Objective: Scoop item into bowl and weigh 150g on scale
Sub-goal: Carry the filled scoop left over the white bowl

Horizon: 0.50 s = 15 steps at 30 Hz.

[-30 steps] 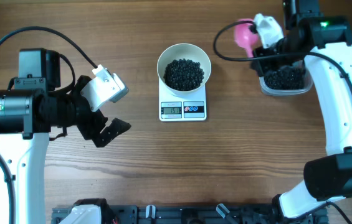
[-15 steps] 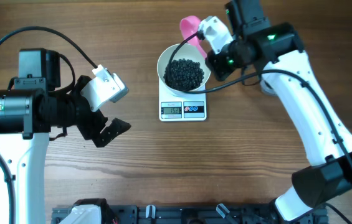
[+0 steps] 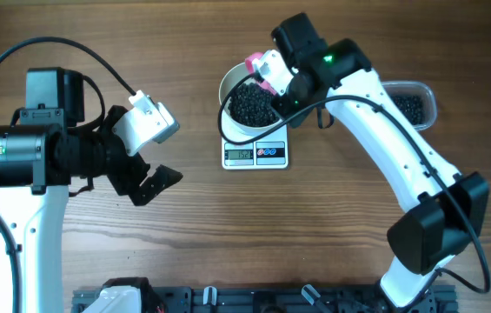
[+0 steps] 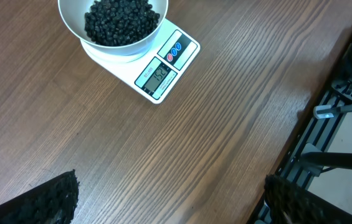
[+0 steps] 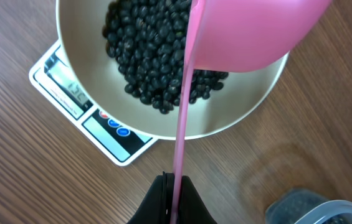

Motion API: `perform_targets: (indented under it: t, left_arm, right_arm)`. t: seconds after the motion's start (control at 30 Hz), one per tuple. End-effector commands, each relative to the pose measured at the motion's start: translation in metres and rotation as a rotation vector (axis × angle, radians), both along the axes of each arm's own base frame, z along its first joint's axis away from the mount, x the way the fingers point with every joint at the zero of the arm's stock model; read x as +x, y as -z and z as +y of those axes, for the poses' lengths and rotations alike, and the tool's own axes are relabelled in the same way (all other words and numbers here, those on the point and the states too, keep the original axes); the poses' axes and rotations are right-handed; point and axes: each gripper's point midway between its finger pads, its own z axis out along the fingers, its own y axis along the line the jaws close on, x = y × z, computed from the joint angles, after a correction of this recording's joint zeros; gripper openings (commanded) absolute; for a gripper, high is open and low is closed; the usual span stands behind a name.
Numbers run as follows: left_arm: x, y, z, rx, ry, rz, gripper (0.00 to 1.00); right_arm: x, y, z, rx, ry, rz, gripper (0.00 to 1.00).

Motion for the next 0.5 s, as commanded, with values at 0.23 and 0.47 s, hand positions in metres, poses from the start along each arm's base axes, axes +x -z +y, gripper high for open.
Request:
perform_targets:
  t: [0.23,0.47]
  left_arm:
    - [0.000,-0.007,0.000,-0.004,0.005,-0.028,1.00]
    - [0.000,-0.007,0.000,-0.004,0.005,-0.028,1.00]
  right_arm:
    - [-0.003,0.038,-0.012,-0.252,-0.101,0.026,0.04]
    - [-0.004,0.037,-0.014,-0.288,-0.153,0.019,0.04]
